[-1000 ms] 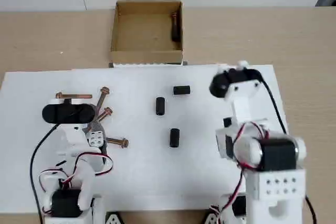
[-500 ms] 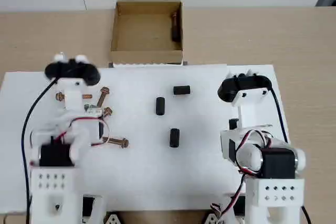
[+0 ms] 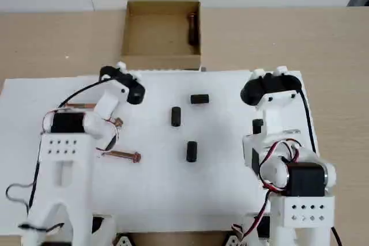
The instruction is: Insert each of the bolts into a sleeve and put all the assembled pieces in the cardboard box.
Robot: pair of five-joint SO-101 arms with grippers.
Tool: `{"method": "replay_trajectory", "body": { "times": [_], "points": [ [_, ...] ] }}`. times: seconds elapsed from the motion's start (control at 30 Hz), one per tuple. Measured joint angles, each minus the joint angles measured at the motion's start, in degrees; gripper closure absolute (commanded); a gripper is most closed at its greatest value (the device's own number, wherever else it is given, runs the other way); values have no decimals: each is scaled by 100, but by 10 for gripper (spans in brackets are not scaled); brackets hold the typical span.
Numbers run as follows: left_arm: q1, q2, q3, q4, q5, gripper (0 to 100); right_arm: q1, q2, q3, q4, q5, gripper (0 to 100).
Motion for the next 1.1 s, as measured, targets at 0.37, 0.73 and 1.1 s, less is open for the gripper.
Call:
{"method": "replay_trajectory", "body": {
  "times": [0.37, 0.73, 1.1],
  "points": [
    [0, 1723, -1196, 167, -343, 920, -9, 0, 343, -396, 0, 995],
    [0, 3402, -2374, 167, -563, 920, -18, 0, 607, -756, 0, 995],
    [-18, 4580, -2980, 132, -563, 924, -9, 0, 607, -756, 0, 994]
  ]
}}
